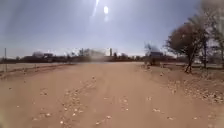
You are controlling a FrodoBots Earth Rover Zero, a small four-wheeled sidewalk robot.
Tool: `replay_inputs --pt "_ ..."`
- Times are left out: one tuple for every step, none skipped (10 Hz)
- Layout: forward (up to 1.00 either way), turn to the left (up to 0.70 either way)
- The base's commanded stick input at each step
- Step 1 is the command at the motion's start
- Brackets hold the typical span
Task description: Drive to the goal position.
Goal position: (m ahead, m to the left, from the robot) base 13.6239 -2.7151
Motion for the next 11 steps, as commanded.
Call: replay_inputs --pt "1.00 0.00" --pt "1.00 0.00" --pt "1.00 0.00" --pt "1.00 0.00" --pt "1.00 0.00" --pt "1.00 0.00" --pt "1.00 0.00" --pt "1.00 0.00" --pt "1.00 0.00" --pt "1.00 0.00" --pt "1.00 0.00"
